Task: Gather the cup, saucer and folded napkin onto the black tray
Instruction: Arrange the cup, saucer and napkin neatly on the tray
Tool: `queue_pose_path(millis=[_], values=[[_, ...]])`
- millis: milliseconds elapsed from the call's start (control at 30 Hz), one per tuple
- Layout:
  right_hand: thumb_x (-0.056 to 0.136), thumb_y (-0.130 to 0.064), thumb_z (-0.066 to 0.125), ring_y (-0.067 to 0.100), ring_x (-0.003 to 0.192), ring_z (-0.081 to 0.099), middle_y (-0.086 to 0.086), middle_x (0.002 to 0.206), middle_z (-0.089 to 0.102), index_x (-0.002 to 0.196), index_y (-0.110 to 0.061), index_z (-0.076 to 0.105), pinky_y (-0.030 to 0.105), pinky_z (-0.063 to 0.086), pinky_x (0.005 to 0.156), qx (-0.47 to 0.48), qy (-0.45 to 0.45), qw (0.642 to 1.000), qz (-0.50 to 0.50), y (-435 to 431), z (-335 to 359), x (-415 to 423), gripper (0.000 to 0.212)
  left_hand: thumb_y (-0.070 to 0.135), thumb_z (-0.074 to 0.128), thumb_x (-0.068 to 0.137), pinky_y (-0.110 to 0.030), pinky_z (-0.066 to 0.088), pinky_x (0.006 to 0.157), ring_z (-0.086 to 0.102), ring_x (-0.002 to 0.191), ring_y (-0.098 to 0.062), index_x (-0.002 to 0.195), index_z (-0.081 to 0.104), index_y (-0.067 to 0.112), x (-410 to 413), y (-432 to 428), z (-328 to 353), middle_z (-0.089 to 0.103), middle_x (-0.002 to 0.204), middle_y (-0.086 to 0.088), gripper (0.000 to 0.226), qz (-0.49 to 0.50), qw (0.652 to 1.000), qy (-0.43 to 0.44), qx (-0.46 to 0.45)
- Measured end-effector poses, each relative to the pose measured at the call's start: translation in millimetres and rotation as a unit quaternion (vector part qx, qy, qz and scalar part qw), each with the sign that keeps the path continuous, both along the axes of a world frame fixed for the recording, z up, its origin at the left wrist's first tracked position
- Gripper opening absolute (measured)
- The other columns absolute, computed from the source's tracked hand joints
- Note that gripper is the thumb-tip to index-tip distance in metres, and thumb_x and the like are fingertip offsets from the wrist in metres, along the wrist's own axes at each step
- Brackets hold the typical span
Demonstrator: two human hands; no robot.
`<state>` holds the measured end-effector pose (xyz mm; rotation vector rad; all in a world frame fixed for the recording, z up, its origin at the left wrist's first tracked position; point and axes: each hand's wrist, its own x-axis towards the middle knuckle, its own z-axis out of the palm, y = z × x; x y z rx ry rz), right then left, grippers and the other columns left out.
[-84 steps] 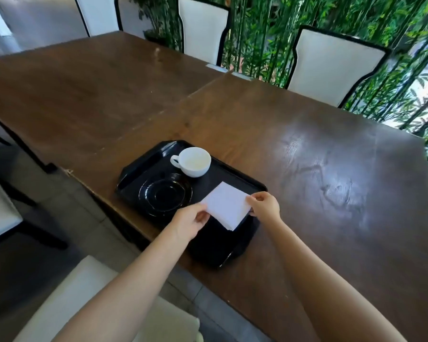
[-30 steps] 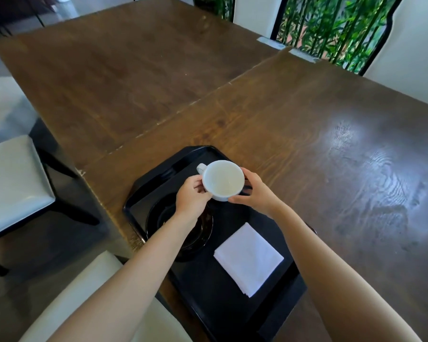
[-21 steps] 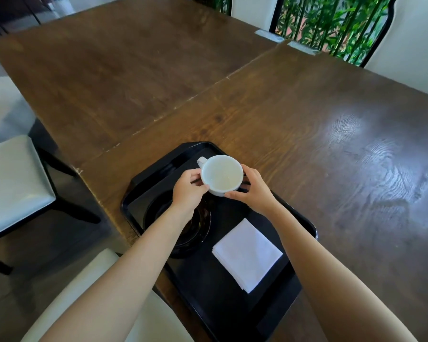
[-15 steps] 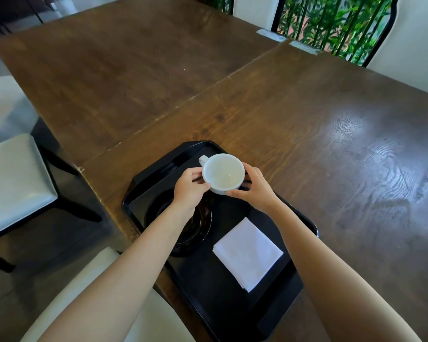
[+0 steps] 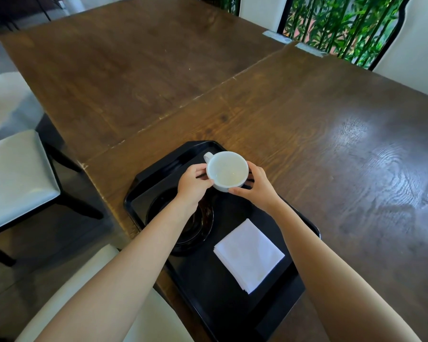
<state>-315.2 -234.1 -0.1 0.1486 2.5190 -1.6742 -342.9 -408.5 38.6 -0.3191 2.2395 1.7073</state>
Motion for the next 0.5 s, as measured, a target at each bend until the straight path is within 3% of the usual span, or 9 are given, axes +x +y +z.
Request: queue_pose_path(millis=[133, 200, 267, 367, 433, 500], values=[[0.073, -0.024, 0.079, 0.018, 0.129, 0.037, 0.004, 0.142, 0.032, 0.138, -0.022, 0.033, 0.043, 0.041, 0.107, -0.012, -0.007, 1.000, 0.009, 0.3, 3.0, -0.4, 0.080, 0.004, 0.065, 0.083, -0.021, 0.042, 0.080, 0.053, 0.098, -0.006, 0.125, 0.053, 0.019, -2.2, -1.0, -1.5, 0.058, 0.128, 0.000, 0.047, -0.008, 1.000, -0.001, -0.008], [0.074, -0.025, 0.079, 0.019, 0.131, 0.036, 0.005, 0.146, 0.030, 0.142, -0.020, 0.028, 0.043, 0.039, 0.109, -0.019, -0.027, 0.999, 0.010, 0.9, 5.1, 1.5, 0.085, 0.005, 0.066, 0.082, -0.025, 0.041, 0.088, 0.053, 0.109, -0.010, 0.131, 0.049, 0.018, -3.5, -9.6, 0.0, 0.054, 0.135, -0.002, 0.053, -0.017, 1.000, -0.003, -0.016], [0.075, -0.027, 0.077, 0.020, 0.131, 0.040, 0.006, 0.148, 0.030, 0.145, -0.017, 0.025, 0.039, 0.041, 0.108, -0.008, -0.046, 0.998, -0.037, -0.6, 5.9, 10.9, 0.087, 0.008, 0.067, 0.082, -0.031, 0.040, 0.098, 0.051, 0.121, -0.016, 0.133, 0.047, 0.019, -4.4, -31.1, 1.3, 0.051, 0.137, -0.003, 0.056, -0.030, 0.996, 0.019, -0.082], [0.080, -0.029, 0.072, 0.019, 0.117, 0.052, 0.004, 0.132, 0.049, 0.134, -0.017, 0.042, 0.028, 0.048, 0.092, 0.106, -0.010, 0.984, -0.145, -16.3, 3.1, 44.8, 0.062, 0.015, 0.067, 0.084, -0.034, 0.041, 0.098, 0.051, 0.121, -0.020, 0.130, 0.051, 0.021, -0.2, -80.8, -0.1, 0.055, 0.134, -0.003, 0.050, -0.089, 0.956, 0.065, -0.272], [0.082, -0.033, 0.069, 0.018, 0.114, 0.051, 0.000, 0.123, 0.056, 0.126, -0.018, 0.051, 0.030, 0.045, 0.091, 0.199, 0.018, 0.972, -0.120, -35.2, -1.2, 70.1, 0.050, 0.017, 0.067, 0.084, -0.033, 0.043, 0.093, 0.054, 0.118, -0.022, 0.129, 0.052, 0.021, 7.1, -107.7, -3.0, 0.058, 0.129, -0.003, 0.048, -0.123, 0.930, 0.062, -0.340], [0.082, -0.042, 0.066, 0.018, 0.119, 0.045, -0.003, 0.126, 0.056, 0.130, -0.020, 0.050, 0.034, 0.035, 0.098, 0.274, 0.035, 0.960, -0.037, -55.5, -4.4, 87.7, 0.055, 0.017, 0.067, 0.083, -0.033, 0.045, 0.091, 0.056, 0.113, -0.022, 0.129, 0.053, 0.020, 13.6, -121.6, -7.2, 0.061, 0.125, -0.004, 0.048, -0.146, 0.921, 0.050, -0.358]])
